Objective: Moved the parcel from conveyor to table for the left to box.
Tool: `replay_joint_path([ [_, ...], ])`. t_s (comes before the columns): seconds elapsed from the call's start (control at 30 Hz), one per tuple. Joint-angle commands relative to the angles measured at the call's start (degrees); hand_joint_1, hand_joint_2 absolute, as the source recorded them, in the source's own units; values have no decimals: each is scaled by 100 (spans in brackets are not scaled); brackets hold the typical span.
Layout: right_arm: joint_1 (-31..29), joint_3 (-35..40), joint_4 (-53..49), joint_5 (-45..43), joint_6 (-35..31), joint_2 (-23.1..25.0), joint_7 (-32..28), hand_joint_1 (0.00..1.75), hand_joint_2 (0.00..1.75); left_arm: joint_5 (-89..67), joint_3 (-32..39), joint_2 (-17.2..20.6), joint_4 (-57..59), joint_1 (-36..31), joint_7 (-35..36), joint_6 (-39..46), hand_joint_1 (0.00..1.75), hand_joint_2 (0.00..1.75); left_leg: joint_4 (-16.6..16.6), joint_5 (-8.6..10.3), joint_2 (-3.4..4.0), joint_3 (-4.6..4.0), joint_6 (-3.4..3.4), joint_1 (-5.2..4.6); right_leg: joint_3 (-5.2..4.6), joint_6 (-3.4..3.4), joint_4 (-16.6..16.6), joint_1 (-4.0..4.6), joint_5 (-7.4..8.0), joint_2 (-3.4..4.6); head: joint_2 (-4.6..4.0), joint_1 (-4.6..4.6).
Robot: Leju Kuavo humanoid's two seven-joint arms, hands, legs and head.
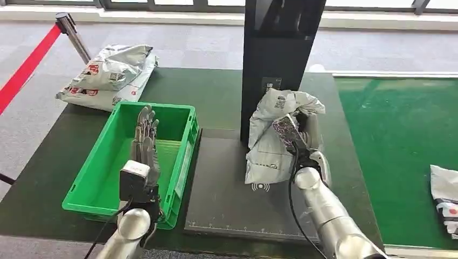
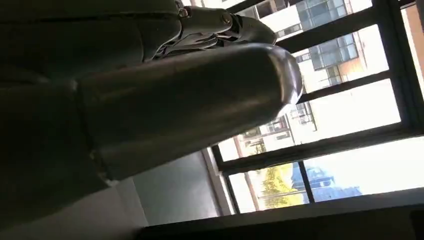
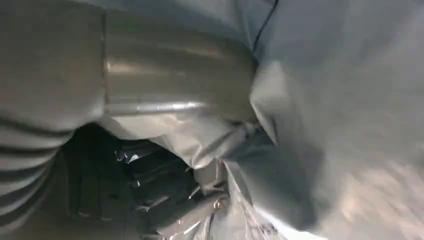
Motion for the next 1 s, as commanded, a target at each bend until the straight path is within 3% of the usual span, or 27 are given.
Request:
replay_joint_path([
  [0.03,-418,256,832,-225,376,216,-93,0,0,71,-178,42,417,-299,10,51,0,0,-7,7,10,2,1,2,-4,-4,-7,2,12,22,0,0],
  [0.13,-307,396,502,-405,722,268,-250,0,0,104,-127,39,405,-307,-6,58,0,0,-2,6,26,-3,-1,8,-13,-12,-4,2,17,32,0,0],
  [0.23,-107,570,-86,-858,1472,209,-106,0,0,173,-82,57,445,-334,-51,-35,0,0,1,7,45,-6,-8,14,-22,-21,1,0,23,49,0,0],
  [0.33,-67,610,-180,-890,1512,169,-79,0,0,179,-73,52,467,-346,-57,-45,0,0,-2,8,78,-1,-11,16,-29,-29,2,-2,32,75,0,-2],
  [0.7,-64,609,-182,-890,1513,159,-79,0,0,179,-74,51,468,-344,-57,-45,0,0,-6,36,13,-26,-25,25,-33,-27,-6,9,41,32,0,0],
  [0.8,102,867,-540,-1117,2185,54,119,0,0,167,-89,127,457,-284,-94,-57,0,0,-4,35,15,-31,-28,23,-39,-28,-3,8,40,31,0,0],
  [0.87,289,1065,-1016,-1257,2623,-57,563,0,0,162,-20,168,339,-131,-118,-21,0,0,-7,34,15,-29,-28,23,-36,-29,-7,8,40,31,0,0],
  [1.0,455,1250,-1514,-1497,3020,-222,829,0,0,130,97,164,83,89,-131,19,0,0,-8,32,17,-28,-28,23,-37,-29,-8,6,38,29,0,-2],
])
